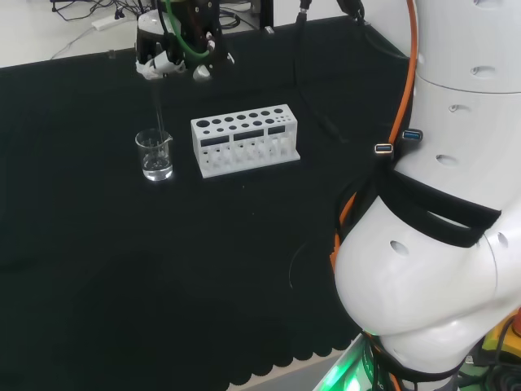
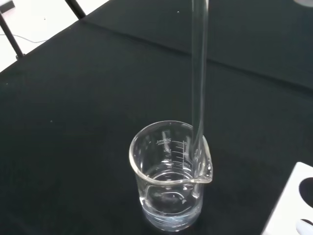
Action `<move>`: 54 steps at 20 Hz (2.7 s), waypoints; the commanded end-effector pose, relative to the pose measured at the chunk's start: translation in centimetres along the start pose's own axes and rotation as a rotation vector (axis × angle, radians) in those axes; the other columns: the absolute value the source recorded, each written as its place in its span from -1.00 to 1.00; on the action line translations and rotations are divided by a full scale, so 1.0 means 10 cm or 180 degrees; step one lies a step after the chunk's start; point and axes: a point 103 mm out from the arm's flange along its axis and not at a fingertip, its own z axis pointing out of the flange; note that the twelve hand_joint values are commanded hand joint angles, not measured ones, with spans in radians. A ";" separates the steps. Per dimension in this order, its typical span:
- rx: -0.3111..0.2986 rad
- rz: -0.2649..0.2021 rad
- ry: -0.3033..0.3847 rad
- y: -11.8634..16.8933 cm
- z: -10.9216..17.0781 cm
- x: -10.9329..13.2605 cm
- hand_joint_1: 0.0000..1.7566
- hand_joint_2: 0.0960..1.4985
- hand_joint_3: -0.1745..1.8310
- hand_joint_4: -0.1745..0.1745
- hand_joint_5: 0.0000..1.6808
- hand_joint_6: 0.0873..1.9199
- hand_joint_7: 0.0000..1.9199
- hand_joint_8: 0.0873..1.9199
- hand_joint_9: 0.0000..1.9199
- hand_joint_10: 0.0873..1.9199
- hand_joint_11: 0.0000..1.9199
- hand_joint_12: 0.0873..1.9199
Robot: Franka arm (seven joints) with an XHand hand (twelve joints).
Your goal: Stir in the beaker to the left of the white test tube rack with the glass rod.
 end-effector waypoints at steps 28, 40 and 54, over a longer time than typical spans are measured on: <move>0.0017 0.0006 0.0024 0.16 0.03 -0.03 0.49 0.44 -1.00 -1.00 0.55 -0.92 0.25 -0.04 0.72 -0.36 0.67 -0.34; -0.0011 -0.0007 -0.0057 -0.11 0.02 0.10 0.49 0.44 -1.00 -1.00 0.55 -0.91 0.25 -0.04 0.72 -0.36 0.67 -0.34; 0.0005 -0.0191 0.0073 0.17 0.02 0.46 0.49 0.44 -1.00 -1.00 0.55 -0.91 0.25 -0.03 0.72 -0.36 0.67 -0.34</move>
